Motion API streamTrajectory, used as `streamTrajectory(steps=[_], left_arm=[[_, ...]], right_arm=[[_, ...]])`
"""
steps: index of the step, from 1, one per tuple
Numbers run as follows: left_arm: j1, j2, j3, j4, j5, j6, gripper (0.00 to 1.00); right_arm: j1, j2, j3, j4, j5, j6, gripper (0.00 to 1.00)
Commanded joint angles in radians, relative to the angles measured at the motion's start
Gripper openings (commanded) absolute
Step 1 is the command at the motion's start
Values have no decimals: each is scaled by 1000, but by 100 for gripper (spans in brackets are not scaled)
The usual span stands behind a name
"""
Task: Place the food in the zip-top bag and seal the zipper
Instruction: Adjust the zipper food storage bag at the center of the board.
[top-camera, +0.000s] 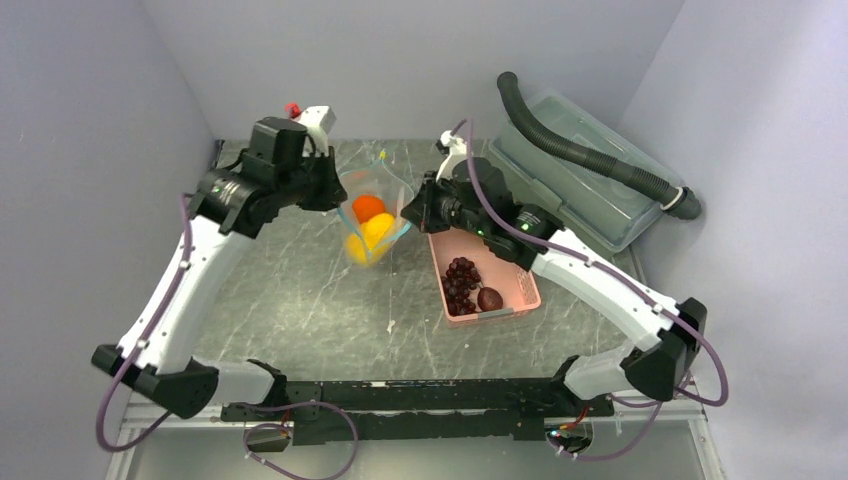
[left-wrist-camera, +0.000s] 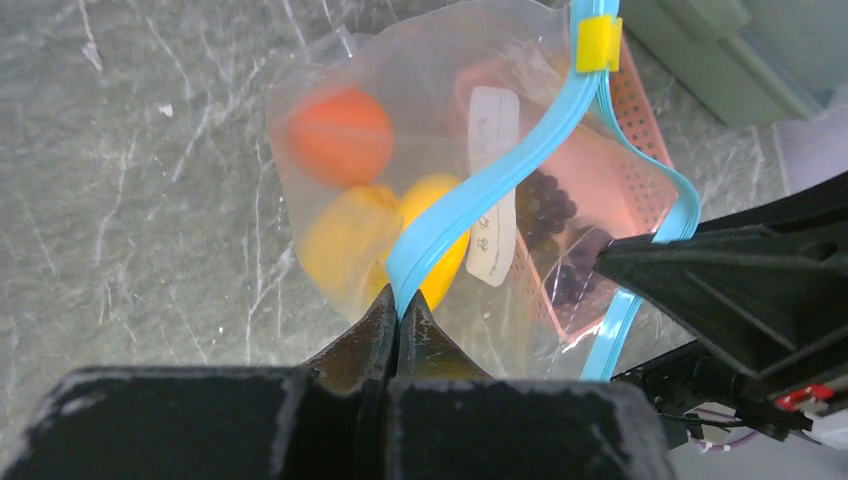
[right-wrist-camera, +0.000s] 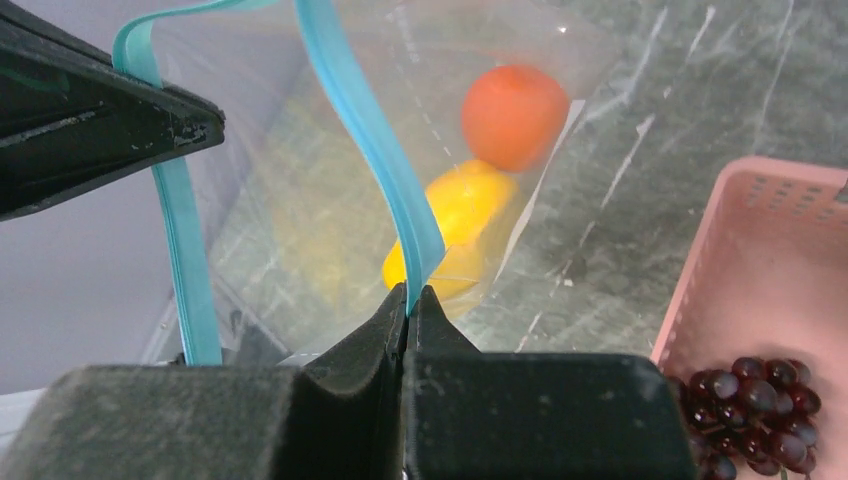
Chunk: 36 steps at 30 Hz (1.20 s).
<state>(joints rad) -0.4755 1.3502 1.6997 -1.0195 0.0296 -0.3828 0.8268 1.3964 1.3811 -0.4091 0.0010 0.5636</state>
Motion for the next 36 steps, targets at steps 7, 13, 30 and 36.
streamTrajectory(steps=[7,13,30,36], left_arm=[[3,-34,-49,-24,-79,33,0],[3,-25,-37,-40,-141,55,0],[12,-15,-36,-88,-249,123,0],[14,-10,-72,-68,-224,124,0]], right_arm=[[11,5,-35,78,4,17,0],[11,42,-48,96,4,26,0],[25,268,5,228,-123,118,0],[25,309,-1,251,-127,131,0]])
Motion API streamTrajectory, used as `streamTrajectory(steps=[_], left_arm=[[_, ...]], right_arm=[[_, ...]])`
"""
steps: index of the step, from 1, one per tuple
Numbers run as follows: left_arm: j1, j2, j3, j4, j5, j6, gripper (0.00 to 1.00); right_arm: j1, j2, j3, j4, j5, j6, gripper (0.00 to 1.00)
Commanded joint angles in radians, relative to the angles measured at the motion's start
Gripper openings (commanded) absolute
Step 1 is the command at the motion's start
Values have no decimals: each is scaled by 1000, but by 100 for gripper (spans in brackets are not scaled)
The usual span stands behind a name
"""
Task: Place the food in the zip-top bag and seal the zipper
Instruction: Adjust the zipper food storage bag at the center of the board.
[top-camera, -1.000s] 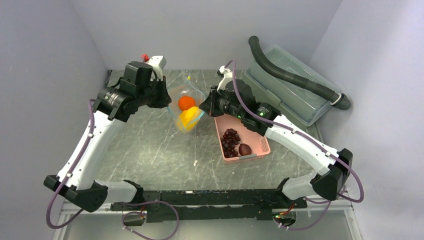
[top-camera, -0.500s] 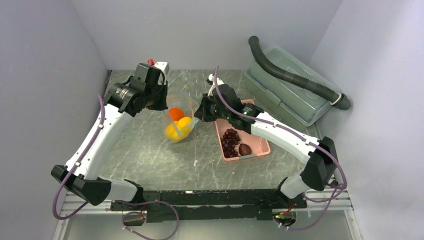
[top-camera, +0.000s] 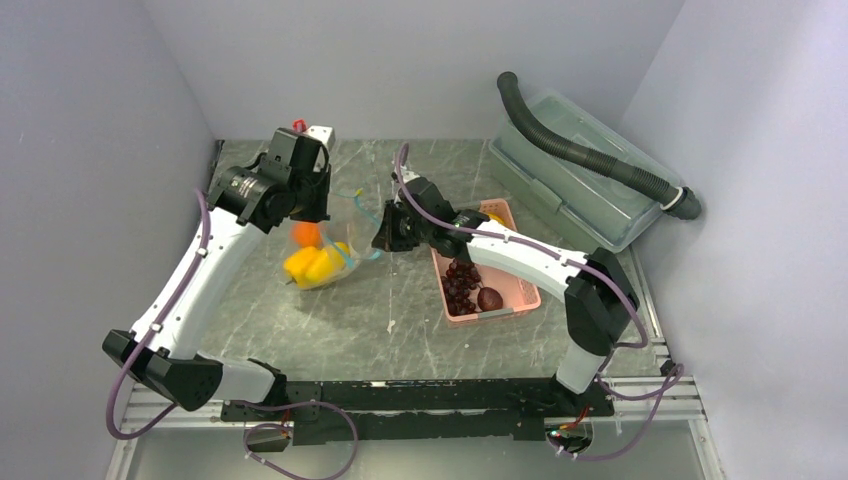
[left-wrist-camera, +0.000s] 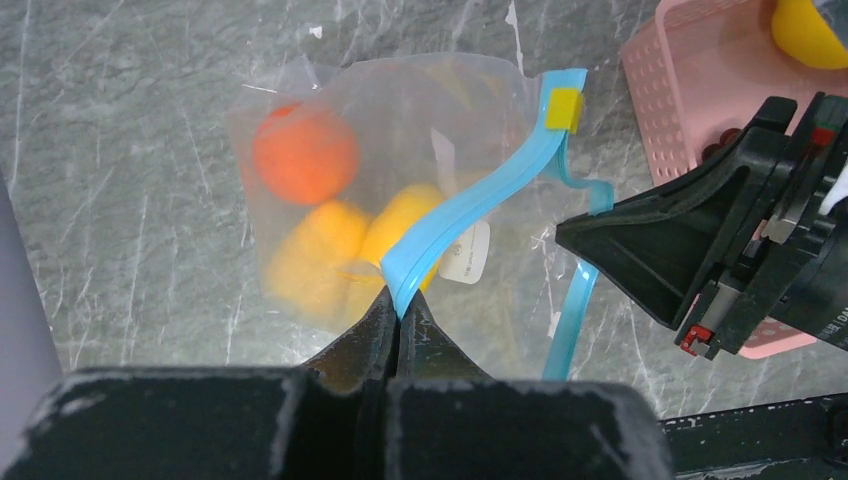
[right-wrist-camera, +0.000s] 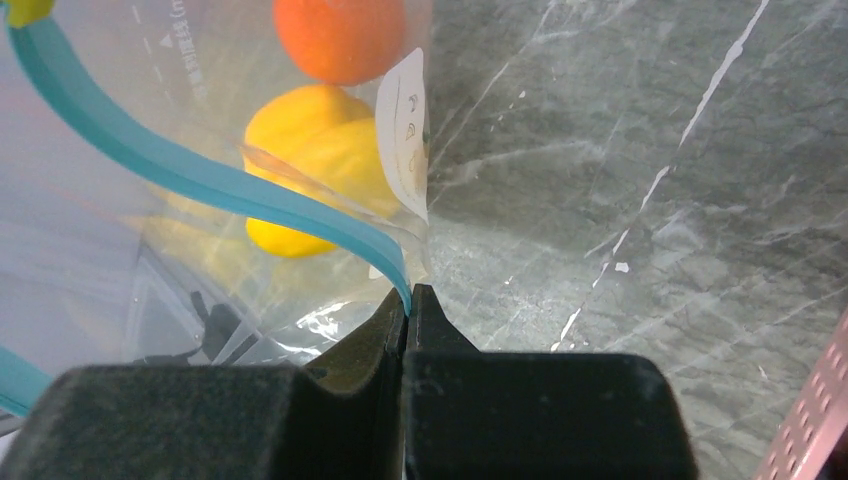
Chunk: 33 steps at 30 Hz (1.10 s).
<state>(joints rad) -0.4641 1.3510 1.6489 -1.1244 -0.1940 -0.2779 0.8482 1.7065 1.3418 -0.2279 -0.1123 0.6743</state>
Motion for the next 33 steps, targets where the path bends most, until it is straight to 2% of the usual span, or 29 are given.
streamTrajectory(steps=[1,13,18,24,31,33], left_arm=[[2,-8,-31,42,11,19,0],[2,1,-141,139,114,32,0],[2,-15,-171,163,113,43,0],[2,-28,-214,188,119,49,0],[2,-39,-243,199,120,49,0],[2,-45,-250,206,124,50,0]], right_arm=[[3,3,31,73,-13,23,0],[3,10,-41,71,-2,16,0],[3,-12,-61,53,19,2,1],[3,-63,-74,32,32,-11,15],[3,-159,-84,-6,71,-28,43],[3,-190,-85,-25,96,-41,47]])
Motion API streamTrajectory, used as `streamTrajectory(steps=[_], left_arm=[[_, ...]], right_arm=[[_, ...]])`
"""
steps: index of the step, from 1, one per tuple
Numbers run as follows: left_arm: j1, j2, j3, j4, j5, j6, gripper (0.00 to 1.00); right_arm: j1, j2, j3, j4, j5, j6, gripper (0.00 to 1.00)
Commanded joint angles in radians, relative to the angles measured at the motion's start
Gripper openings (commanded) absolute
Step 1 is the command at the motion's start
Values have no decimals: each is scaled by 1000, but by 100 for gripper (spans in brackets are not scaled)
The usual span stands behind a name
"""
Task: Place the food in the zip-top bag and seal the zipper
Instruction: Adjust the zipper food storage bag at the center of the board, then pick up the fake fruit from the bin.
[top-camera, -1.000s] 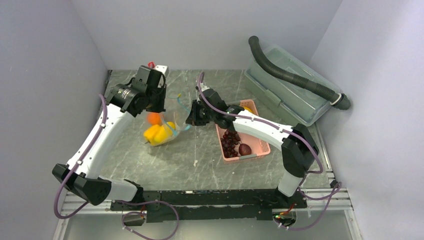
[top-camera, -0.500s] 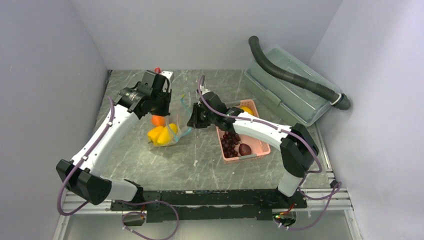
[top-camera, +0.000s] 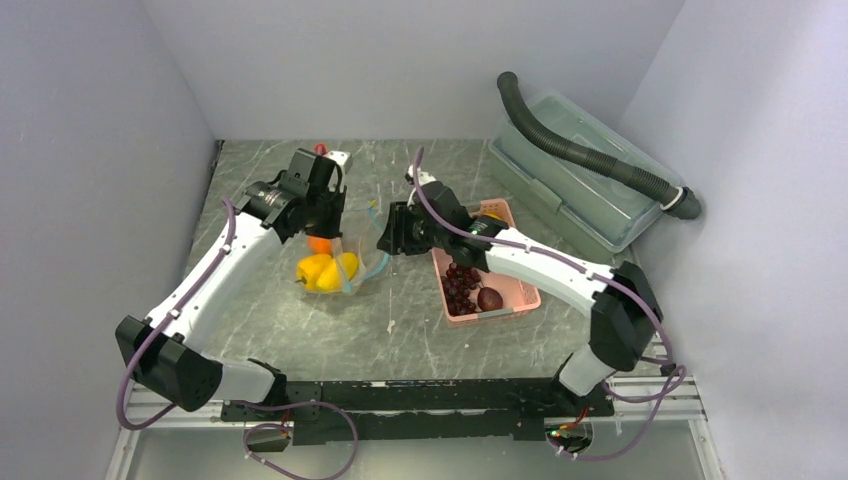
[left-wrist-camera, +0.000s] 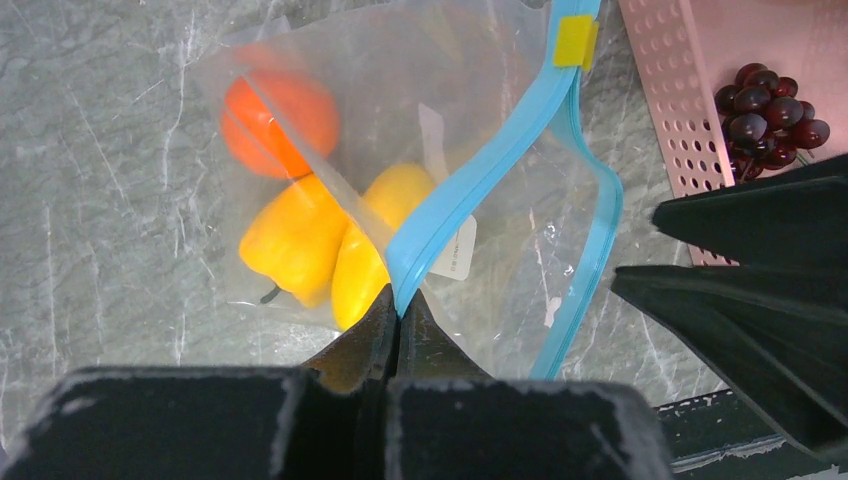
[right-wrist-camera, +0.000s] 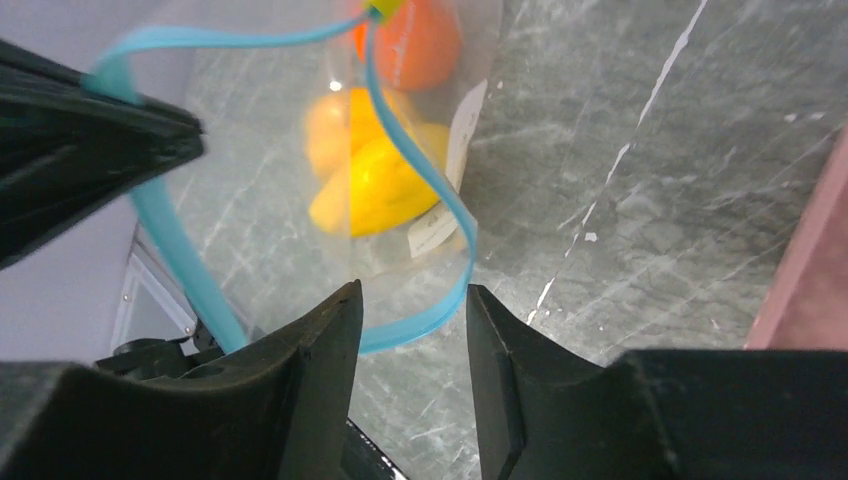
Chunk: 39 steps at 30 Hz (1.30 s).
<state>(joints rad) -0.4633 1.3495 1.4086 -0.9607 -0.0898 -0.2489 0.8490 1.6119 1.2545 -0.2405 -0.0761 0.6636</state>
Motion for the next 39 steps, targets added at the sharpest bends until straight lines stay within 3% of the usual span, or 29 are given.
streamTrajectory(steps=[1,17,33,39], left_arm=[[2,-45,-12,44,21,22,0],[2,-69,-59,72,45,49,0],[2,-80,-78,82,38,49,0],[2,-73,-81,83,40,46,0]], right_arm=[[2,-118,2,-25,72,-39,48],[-56,-230,6,-234,412,-229,62],[-185,-60,53,-289,468,-482,95],[-241,3,62,-267,457,-529,98]])
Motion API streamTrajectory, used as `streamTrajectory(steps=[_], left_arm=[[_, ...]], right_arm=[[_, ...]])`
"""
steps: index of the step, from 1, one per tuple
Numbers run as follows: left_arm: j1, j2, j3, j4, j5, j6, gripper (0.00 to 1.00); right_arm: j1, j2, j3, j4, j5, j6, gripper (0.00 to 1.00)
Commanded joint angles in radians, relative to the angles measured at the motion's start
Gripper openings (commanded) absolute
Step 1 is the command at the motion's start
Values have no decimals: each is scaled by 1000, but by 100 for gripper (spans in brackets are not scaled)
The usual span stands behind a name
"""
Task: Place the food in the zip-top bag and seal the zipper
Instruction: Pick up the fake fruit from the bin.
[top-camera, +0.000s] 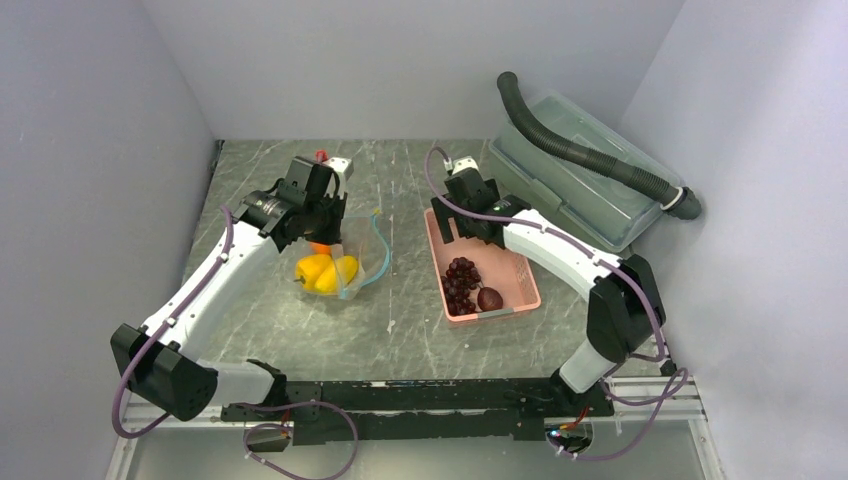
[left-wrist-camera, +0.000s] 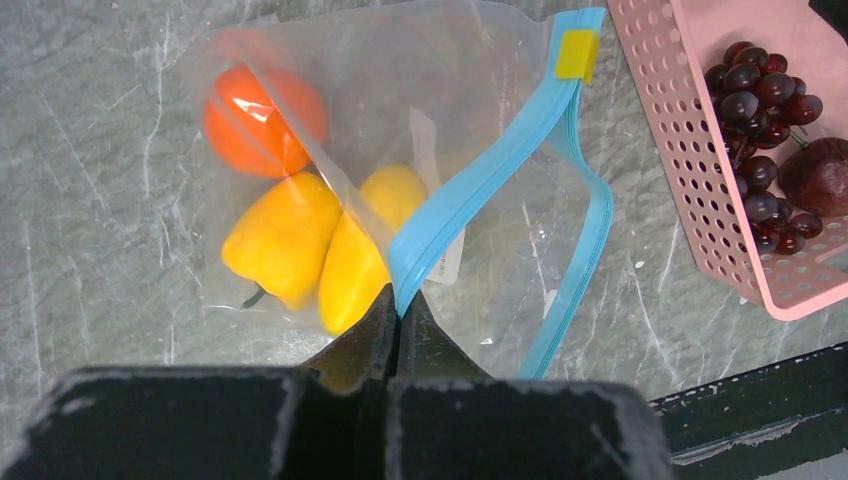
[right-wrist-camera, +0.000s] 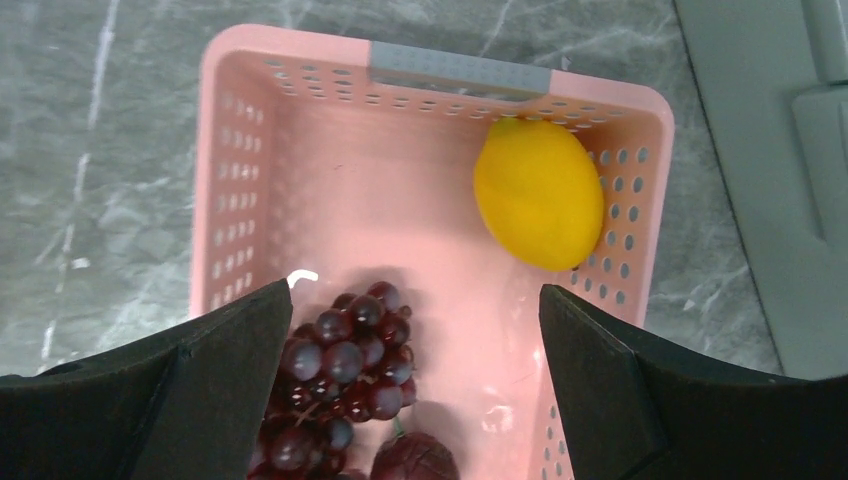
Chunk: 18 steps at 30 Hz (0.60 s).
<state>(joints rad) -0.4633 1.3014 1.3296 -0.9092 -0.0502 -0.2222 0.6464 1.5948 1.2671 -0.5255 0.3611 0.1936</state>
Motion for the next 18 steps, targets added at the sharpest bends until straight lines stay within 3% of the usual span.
streamTrajectory(steps=[1,18], left_arm=[[2,-23,-2,31,0,20,0],[2,-23,-5,33,5,21,0]], right_arm=[[-47,30,53,20,21,-63,98],[-118,246,152,-11,71,-120,98]])
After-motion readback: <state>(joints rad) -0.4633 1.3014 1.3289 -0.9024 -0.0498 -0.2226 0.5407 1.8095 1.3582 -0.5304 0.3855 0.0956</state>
